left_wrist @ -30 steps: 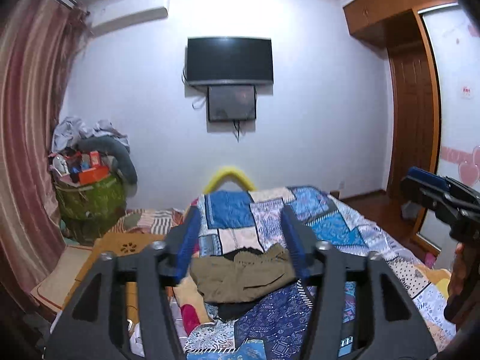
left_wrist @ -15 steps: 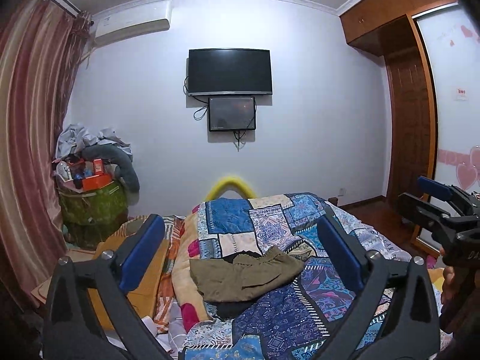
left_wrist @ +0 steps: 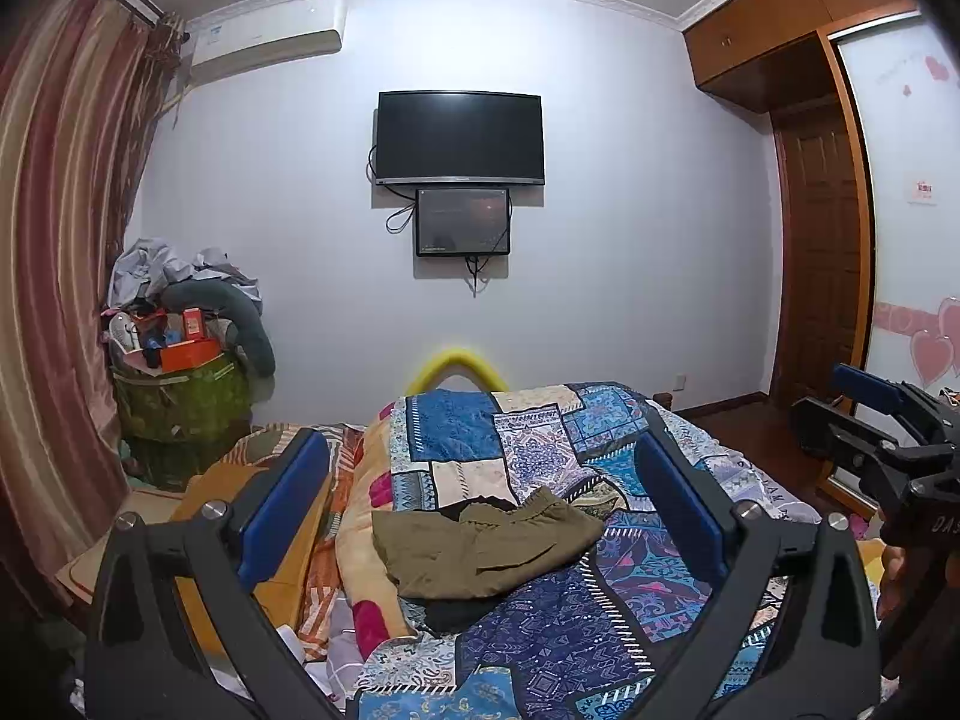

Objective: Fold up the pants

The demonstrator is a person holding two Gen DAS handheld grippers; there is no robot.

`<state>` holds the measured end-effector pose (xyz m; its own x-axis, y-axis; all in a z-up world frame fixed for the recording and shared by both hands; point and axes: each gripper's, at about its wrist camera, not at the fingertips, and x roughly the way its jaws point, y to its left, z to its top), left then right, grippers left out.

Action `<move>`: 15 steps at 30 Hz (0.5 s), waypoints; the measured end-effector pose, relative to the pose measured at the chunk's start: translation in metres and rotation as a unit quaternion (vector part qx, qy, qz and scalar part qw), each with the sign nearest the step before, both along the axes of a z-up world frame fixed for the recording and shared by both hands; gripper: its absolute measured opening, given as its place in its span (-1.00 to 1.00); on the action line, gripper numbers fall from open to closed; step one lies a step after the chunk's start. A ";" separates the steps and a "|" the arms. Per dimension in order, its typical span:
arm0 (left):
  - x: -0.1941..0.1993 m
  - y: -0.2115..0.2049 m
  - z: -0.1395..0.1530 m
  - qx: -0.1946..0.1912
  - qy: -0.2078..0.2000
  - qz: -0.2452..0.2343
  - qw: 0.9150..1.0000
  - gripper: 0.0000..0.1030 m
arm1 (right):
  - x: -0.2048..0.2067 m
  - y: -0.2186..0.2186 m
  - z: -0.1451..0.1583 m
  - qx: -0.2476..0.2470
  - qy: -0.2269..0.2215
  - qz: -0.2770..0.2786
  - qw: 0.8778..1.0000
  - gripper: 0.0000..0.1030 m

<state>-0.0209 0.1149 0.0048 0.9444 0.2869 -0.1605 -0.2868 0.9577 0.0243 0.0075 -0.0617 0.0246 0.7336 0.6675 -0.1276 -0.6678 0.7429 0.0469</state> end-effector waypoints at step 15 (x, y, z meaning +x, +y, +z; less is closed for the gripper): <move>0.002 0.002 -0.005 -0.008 0.001 -0.002 1.000 1.00 | 0.000 0.000 -0.002 -0.005 0.002 -0.003 1.000 1.00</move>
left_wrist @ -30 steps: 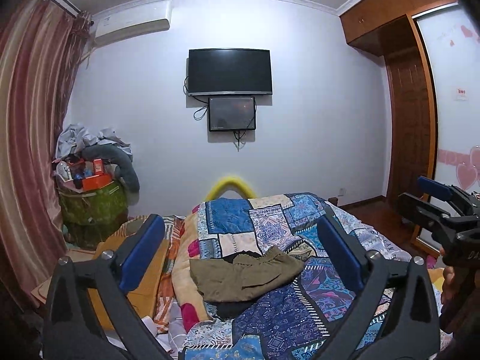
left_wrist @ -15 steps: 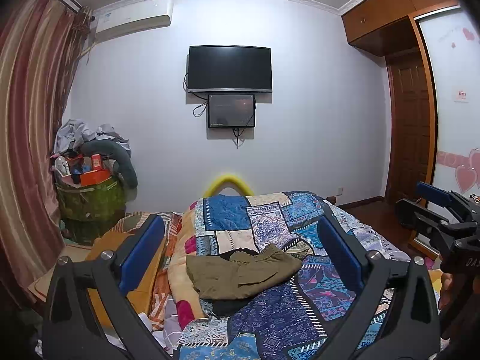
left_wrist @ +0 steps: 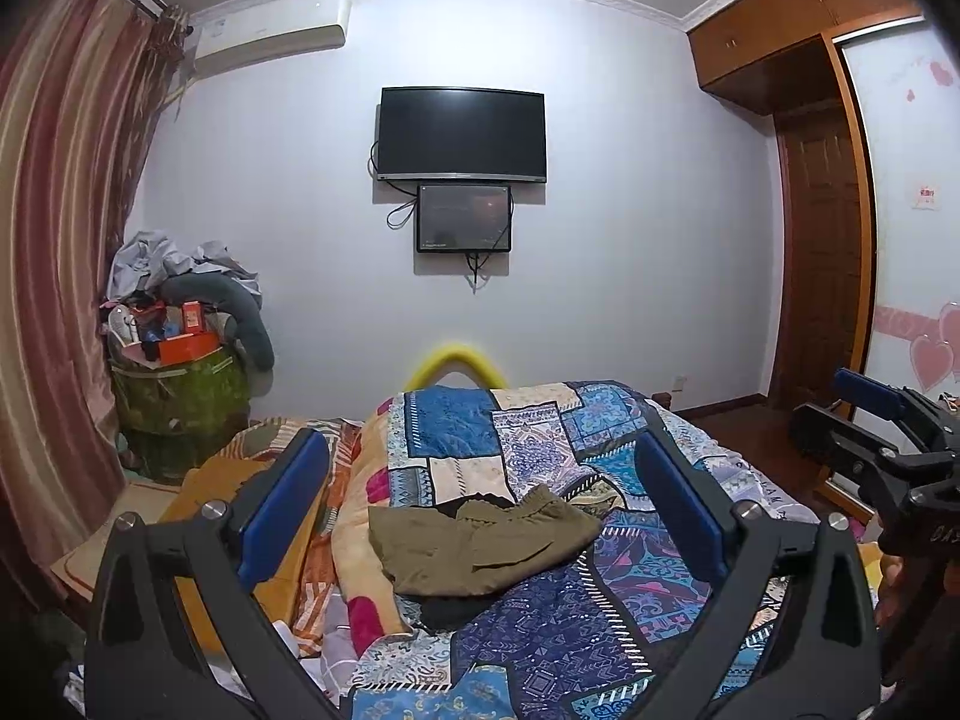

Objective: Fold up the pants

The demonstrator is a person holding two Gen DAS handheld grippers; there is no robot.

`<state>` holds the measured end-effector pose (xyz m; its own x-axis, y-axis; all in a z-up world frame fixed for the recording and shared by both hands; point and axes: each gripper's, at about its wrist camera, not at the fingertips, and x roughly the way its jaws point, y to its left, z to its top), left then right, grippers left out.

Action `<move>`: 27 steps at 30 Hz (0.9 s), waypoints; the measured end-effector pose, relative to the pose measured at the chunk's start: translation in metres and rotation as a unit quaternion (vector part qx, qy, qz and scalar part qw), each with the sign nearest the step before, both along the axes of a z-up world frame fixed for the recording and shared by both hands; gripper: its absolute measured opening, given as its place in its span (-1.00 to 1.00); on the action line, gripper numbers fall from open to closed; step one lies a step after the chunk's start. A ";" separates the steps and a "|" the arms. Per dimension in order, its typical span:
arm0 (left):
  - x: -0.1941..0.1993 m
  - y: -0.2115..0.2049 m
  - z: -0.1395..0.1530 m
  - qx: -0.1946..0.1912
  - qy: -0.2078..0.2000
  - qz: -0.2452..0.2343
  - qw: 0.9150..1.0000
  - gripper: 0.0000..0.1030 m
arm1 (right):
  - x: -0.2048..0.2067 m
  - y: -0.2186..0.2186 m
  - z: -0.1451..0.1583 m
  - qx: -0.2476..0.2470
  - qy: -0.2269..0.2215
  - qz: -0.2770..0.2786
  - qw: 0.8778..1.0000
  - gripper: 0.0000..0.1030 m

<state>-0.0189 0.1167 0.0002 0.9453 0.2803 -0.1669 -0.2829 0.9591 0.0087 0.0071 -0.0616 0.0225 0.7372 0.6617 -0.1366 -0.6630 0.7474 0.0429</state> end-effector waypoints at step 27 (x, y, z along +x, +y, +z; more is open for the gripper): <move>-0.001 0.000 -0.001 -0.002 0.005 -0.017 1.000 1.00 | -0.001 -0.005 0.005 0.004 0.000 -0.013 1.000 1.00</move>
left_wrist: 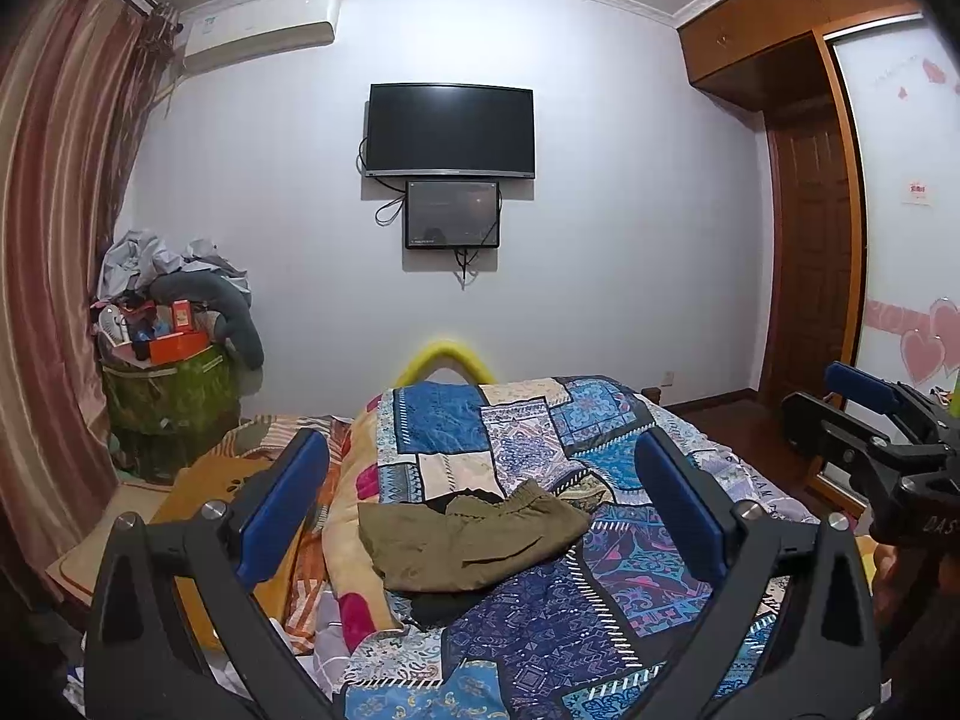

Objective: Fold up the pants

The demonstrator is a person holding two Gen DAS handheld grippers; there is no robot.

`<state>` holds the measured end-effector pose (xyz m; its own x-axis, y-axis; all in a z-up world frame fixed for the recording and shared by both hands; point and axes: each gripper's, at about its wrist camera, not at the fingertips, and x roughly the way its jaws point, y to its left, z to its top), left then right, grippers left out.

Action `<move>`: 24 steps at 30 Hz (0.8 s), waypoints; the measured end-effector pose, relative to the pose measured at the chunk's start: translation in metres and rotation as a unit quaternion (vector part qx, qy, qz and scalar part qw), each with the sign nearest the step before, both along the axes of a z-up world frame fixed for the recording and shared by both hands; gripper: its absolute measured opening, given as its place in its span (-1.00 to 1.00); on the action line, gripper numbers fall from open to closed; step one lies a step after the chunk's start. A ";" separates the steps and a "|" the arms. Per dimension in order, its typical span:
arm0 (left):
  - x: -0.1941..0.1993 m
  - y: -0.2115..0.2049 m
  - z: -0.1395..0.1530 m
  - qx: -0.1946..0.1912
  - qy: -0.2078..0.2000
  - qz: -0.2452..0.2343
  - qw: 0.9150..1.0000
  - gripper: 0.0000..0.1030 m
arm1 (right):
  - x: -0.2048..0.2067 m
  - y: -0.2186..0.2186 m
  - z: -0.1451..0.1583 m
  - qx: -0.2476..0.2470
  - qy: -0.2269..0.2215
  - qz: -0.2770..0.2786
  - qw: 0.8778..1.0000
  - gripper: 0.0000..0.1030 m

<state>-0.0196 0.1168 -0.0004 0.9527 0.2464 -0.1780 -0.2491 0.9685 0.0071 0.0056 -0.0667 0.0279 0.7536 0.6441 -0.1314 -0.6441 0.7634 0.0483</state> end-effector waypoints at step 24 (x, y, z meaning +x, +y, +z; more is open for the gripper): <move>0.002 0.008 -0.002 -0.016 0.009 -0.019 1.000 1.00 | 0.000 0.004 -0.003 0.000 0.008 -0.006 1.000 1.00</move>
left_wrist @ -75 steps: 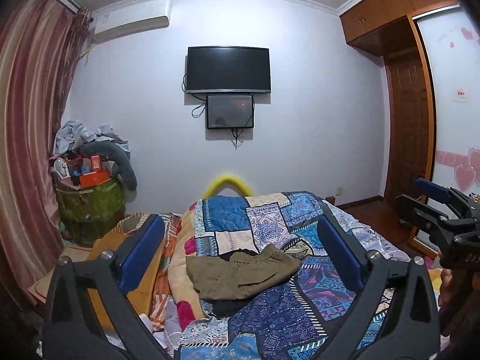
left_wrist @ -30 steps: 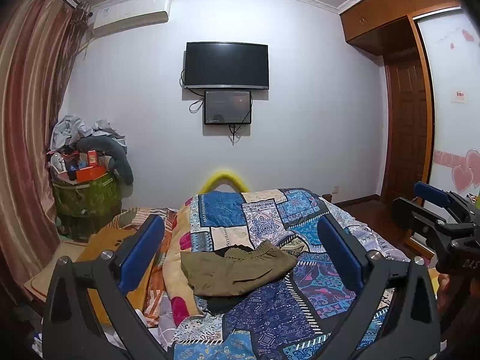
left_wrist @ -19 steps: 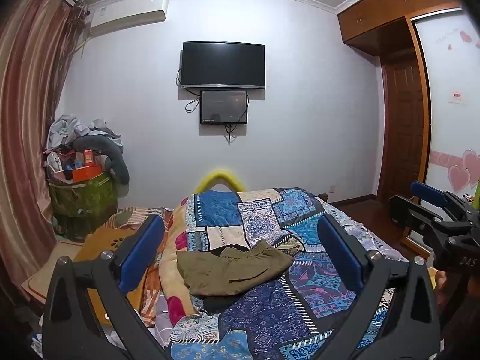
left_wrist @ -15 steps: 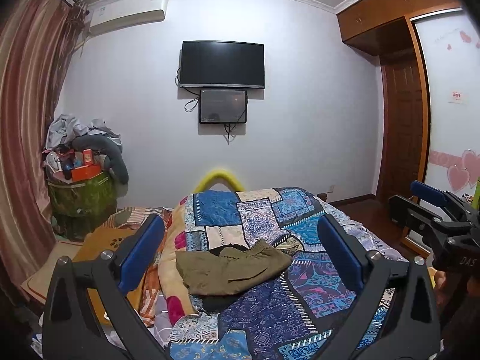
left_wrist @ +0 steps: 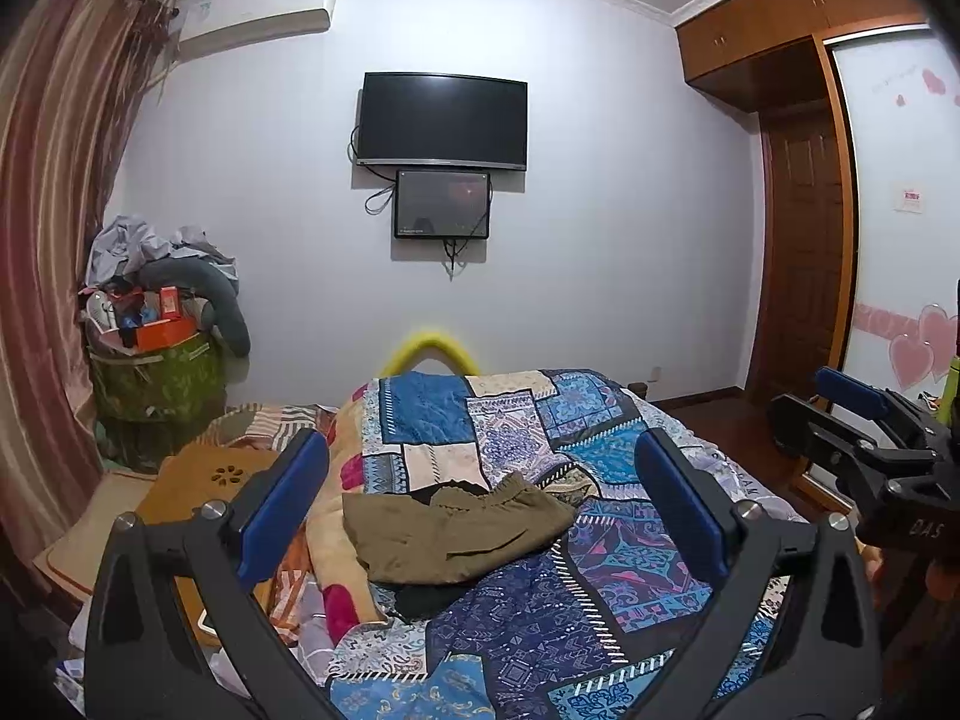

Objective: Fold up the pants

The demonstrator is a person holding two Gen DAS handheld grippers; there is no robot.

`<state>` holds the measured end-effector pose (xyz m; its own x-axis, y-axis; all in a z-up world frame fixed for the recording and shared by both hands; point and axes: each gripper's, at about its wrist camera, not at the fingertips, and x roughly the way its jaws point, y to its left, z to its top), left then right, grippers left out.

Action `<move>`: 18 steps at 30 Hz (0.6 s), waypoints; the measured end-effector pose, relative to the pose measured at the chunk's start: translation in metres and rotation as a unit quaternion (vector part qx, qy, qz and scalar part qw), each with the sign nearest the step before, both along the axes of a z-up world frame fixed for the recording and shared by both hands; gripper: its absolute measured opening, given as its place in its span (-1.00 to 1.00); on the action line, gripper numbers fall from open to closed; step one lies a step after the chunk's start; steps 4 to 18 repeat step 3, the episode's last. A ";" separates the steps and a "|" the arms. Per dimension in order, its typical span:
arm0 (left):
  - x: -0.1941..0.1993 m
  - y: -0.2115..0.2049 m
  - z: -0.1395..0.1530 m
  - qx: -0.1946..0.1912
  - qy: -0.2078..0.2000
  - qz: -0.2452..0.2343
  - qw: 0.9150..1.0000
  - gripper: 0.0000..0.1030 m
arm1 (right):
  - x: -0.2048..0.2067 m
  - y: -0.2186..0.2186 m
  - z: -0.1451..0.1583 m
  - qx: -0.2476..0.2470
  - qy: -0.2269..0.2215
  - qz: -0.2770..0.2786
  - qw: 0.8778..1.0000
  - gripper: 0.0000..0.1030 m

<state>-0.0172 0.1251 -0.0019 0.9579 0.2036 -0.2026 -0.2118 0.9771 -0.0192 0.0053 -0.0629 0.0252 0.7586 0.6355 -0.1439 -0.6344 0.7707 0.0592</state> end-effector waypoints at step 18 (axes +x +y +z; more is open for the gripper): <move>0.003 0.001 0.000 0.000 0.002 -0.001 1.000 1.00 | 0.001 0.001 -0.001 0.000 0.002 -0.001 1.000 1.00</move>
